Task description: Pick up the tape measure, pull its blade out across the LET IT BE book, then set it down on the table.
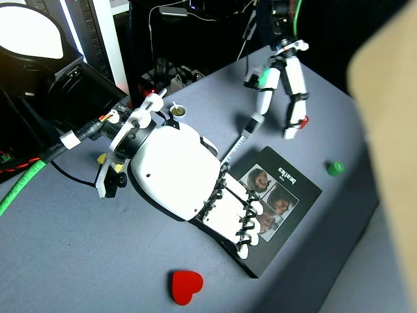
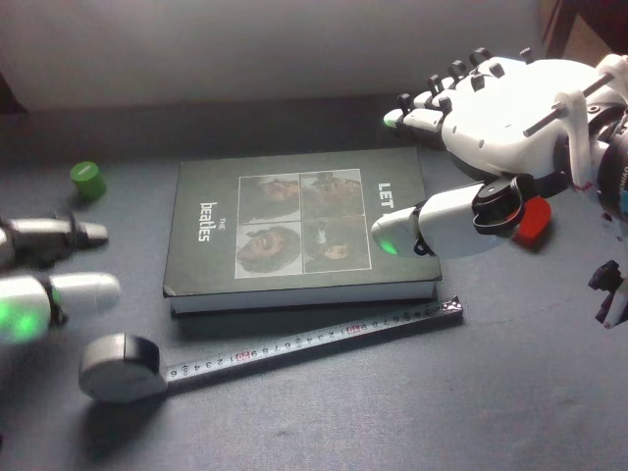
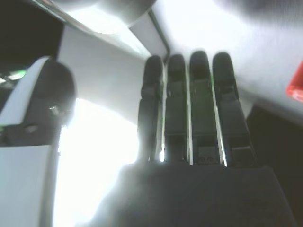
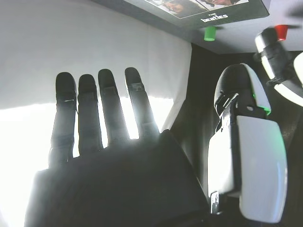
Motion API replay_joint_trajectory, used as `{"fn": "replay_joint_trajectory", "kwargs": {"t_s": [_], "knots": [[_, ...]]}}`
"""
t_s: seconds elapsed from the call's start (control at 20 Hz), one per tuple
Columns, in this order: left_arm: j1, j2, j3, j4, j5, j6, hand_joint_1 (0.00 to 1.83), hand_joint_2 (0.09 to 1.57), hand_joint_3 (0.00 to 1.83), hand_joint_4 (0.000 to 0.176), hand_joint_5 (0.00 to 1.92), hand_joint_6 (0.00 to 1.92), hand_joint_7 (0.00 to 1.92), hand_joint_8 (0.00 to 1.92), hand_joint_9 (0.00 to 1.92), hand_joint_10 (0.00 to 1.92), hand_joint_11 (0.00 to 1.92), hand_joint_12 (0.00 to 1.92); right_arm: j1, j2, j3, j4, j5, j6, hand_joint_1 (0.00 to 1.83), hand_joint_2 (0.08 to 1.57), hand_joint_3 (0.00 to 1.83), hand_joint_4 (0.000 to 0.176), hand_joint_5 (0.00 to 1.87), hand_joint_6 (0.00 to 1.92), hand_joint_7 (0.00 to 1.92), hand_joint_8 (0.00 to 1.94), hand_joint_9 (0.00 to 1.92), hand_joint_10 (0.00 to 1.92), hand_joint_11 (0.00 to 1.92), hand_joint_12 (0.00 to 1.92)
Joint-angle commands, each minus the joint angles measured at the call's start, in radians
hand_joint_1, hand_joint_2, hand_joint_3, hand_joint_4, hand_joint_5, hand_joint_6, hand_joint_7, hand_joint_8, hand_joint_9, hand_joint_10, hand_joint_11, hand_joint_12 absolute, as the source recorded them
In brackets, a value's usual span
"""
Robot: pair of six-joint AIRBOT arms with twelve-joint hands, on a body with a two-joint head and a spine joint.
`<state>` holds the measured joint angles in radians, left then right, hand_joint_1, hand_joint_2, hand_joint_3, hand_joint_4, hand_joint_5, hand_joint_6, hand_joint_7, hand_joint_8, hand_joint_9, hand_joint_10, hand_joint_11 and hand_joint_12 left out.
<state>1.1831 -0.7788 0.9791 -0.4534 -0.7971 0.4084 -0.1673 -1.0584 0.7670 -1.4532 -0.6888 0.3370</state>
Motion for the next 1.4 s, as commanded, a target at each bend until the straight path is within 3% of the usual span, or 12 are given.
{"fn": "replay_joint_trajectory", "kwargs": {"t_s": [0.0, 0.2, 0.4, 0.45, 0.55, 0.6, 0.75, 0.8, 0.85, 1.05, 1.1, 1.35], "knots": [[-0.035, 0.015, 0.014, 0.0, -0.107, 0.023, 0.4, 1.05, 0.0, 0.0, 0.39, 0.0, 0.36, 0.0, 0.35, 0.0, 0.12, 0.61, 0.007, 0.007, -0.004, -0.066, -0.001, 0.003, 0.0, 1.05, 0.0, 0.064, 0.08, 0.0, 0.09, 0.0, 0.06, 0.0, 0.0, 0.46], [-0.268, 0.006, 0.07, 0.042, 0.051, 0.159, 0.4, 1.05, 0.0, 0.0, 0.38, 0.0, 0.34, 0.0, 0.34, 0.0, 0.12, 0.62, 0.005, 0.008, -0.008, -0.067, 0.008, 0.002, 0.0, 1.05, 0.0, 0.061, 0.09, 0.0, 0.09, 0.0, 0.06, 0.0, 0.0, 0.46], [-0.481, -0.015, 0.074, -0.035, 0.192, 0.388, 0.38, 1.05, 0.0, 0.0, 0.46, 0.0, 0.46, 0.0, 0.5, 0.02, 0.25, 0.78, 0.003, 0.011, -0.014, -0.067, 0.013, -0.001, 0.15, 1.11, 0.01, 0.03, 0.33, 0.03, 0.51, 0.06, 0.52, 0.15, 0.11, 1.22], [-0.533, -0.02, 0.066, -0.106, 0.216, 0.507, 0.48, 1.1, 0.0, 0.0, 0.77, 0.06, 0.68, 0.05, 0.77, 0.14, 0.44, 1.09, 0.003, 0.012, -0.015, -0.069, 0.012, 0.0, 0.44, 1.15, 0.0, 0.0, 0.68, 0.18, 0.67, 0.54, 0.51, 1.25, 0.5, 1.69], [-0.612, -0.023, 0.046, -0.253, 0.256, 0.753, 0.6, 1.14, 0.0, 0.0, 0.9, 0.19, 0.81, 0.24, 0.8, 0.71, 0.6, 1.21, 0.002, 0.011, -0.019, -0.075, 0.002, 0.003, 0.57, 1.14, 0.0, 0.0, 0.63, 0.79, 0.65, 0.92, 0.56, 1.58, 0.72, 1.88], [-0.654, -0.025, 0.037, -0.336, 0.276, 0.927, 0.88, 1.17, 0.0, 0.135, 0.86, 1.0, 0.8, 0.87, 0.8, 1.24, 0.72, 1.41, -0.001, 0.012, -0.029, -0.1, -0.013, 0.03, 0.71, 1.13, 0.0, 0.0, 0.61, 1.31, 0.68, 1.3, 0.78, 1.85, 1.04, 1.91], [-0.764, -0.024, -0.003, -0.608, 0.287, 1.371, 0.96, 1.19, 0.0, 0.107, 0.84, 1.21, 0.79, 1.24, 0.82, 1.49, 0.77, 1.53, -0.015, 0.012, -0.056, -0.2, -0.066, 0.109, 0.8, 1.12, 0.0, 0.0, 0.61, 1.6, 0.71, 1.58, 0.96, 1.91, 1.27, 1.92], [-0.829, -0.022, -0.031, -0.809, 0.295, 1.691, 1.04, 1.18, 0.0, 0.0, 0.89, 1.63, 0.93, 1.63, 1.01, 1.72, 0.89, 1.78, -0.02, 0.009, -0.067, -0.241, -0.092, 0.138, 0.95, 1.1, 0.0, 0.0, 0.73, 1.86, 0.95, 1.87, 1.25, 1.92, 1.59, 1.92], [-0.959, -0.033, -0.092, -1.159, 0.178, 2.092, 1.06, 1.16, 0.0, 0.0, 0.94, 1.91, 0.93, 1.91, 1.08, 1.91, 0.99, 1.92, -0.017, -0.017, -0.076, -0.246, -0.157, 0.147, 0.92, 1.22, 0.02, 0.0, 1.05, 1.92, 1.32, 1.94, 1.6, 1.92, 1.82, 1.92], [-1.018, -0.042, -0.205, -1.271, 0.03, 2.308, 1.07, 1.17, 0.0, 0.0, 1.04, 1.92, 1.0, 1.92, 1.1, 1.92, 1.08, 1.92, -0.012, -0.04, -0.098, -0.203, -0.224, 0.109, 0.87, 1.34, 0.0, 0.0, 1.19, 1.92, 1.46, 1.94, 1.68, 1.92, 1.89, 1.92], [-1.009, -0.043, -0.241, -1.314, 0.0, 2.299, 1.12, 1.19, 0.0, 0.0, 1.19, 1.92, 1.18, 1.92, 1.28, 1.92, 1.27, 1.92, -0.014, -0.04, -0.113, -0.187, -0.235, 0.098, 0.95, 1.35, 0.0, 0.166, 1.3, 1.92, 1.53, 1.94, 1.72, 1.92, 1.92, 1.92], [-0.903, -0.084, -0.365, -1.239, -0.165, 1.984, 1.17, 1.19, 0.0, 0.0, 1.24, 1.92, 1.26, 1.92, 1.39, 1.92, 1.42, 1.92, -0.009, -0.05, -0.13, -0.181, -0.242, 0.088, 0.98, 1.34, 0.0, 0.176, 1.34, 1.92, 1.55, 1.94, 1.77, 1.92, 1.92, 1.92]]}}
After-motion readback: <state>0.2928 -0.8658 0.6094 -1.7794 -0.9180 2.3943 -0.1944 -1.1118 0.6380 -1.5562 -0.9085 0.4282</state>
